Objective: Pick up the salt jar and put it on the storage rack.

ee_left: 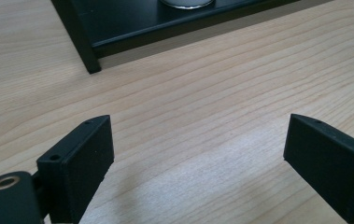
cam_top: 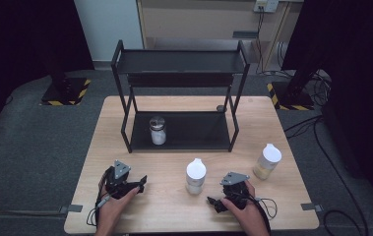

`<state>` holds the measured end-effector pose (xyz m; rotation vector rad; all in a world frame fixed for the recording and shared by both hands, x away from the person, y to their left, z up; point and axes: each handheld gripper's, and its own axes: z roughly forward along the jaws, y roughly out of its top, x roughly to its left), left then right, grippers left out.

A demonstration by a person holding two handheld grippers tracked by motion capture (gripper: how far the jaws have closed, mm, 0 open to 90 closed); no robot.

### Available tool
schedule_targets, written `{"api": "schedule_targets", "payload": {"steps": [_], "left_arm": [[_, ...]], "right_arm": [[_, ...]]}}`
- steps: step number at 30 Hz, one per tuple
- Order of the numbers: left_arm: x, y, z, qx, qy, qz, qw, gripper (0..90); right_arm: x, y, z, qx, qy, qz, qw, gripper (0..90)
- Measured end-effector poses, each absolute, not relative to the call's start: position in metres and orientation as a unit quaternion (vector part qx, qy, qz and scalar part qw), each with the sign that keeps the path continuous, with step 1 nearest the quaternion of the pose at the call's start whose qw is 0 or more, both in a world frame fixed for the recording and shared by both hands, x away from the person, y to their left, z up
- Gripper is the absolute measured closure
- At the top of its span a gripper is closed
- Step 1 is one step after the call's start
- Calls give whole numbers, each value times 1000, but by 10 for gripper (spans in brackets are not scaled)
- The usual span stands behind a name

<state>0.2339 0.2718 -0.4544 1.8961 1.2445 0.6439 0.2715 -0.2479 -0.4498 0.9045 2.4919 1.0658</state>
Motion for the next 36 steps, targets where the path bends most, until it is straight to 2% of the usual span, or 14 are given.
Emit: {"api": "schedule_targets", "payload": {"steps": [19, 36], "left_arm": [[237, 278, -459, 755, 481, 235, 378, 77], [247, 273, -452, 772, 489, 218, 343, 73]], "right_arm": [[272, -248, -450, 313, 863, 369, 142, 10], [272, -248, -450, 313, 863, 369, 142, 10]]}}
